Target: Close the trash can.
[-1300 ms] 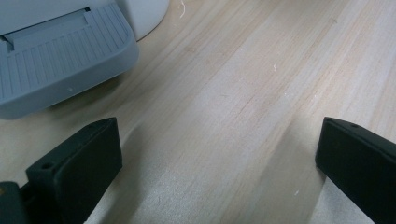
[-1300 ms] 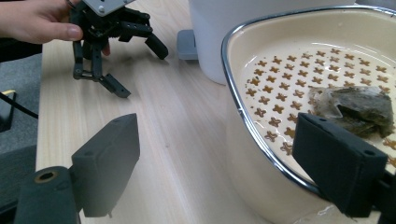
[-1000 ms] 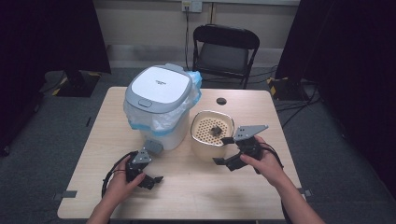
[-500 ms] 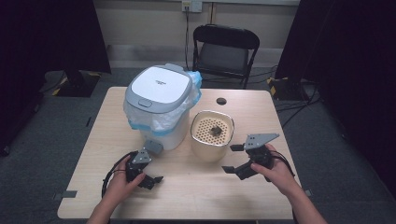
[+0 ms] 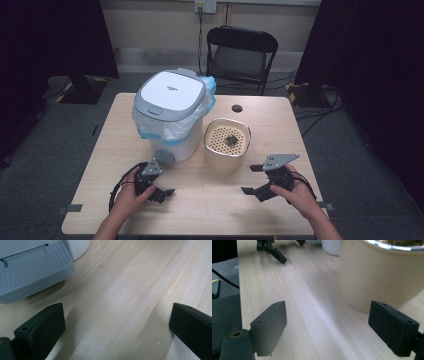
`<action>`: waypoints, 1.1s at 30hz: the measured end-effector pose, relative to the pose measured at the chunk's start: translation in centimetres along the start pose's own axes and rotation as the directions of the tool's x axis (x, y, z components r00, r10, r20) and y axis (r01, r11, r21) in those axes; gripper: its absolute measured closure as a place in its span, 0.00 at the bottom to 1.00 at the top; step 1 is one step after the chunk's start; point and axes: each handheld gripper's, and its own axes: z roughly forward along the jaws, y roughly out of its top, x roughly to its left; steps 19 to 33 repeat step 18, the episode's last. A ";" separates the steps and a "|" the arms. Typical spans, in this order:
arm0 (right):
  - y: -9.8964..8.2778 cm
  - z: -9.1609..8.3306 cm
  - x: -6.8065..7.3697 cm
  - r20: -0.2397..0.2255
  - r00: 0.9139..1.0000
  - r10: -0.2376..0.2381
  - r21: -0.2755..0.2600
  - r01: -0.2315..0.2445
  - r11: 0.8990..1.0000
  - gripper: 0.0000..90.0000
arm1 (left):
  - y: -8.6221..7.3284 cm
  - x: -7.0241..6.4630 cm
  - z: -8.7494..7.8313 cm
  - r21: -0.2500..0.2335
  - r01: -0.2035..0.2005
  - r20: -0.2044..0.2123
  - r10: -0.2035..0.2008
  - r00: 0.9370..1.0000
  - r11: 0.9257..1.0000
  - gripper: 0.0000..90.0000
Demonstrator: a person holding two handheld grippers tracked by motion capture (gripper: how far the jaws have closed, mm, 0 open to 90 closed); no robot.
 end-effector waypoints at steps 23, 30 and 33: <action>-3.2 0.8 -0.1 0.044 0.999 0.025 0.031 -0.026 0.999 0.16 | 0.0 0.0 0.0 0.000 0.001 -0.001 -0.001 1.000 1.000 0.00; -3.2 0.8 -0.1 0.044 0.999 0.025 0.031 -0.026 0.999 0.16 | 0.0 0.0 0.0 0.000 0.001 -0.001 -0.001 1.000 1.000 0.00; -3.2 0.8 -0.1 0.044 0.999 0.025 0.031 -0.026 0.999 0.16 | 0.0 0.0 0.0 0.000 0.001 -0.001 -0.001 1.000 1.000 0.00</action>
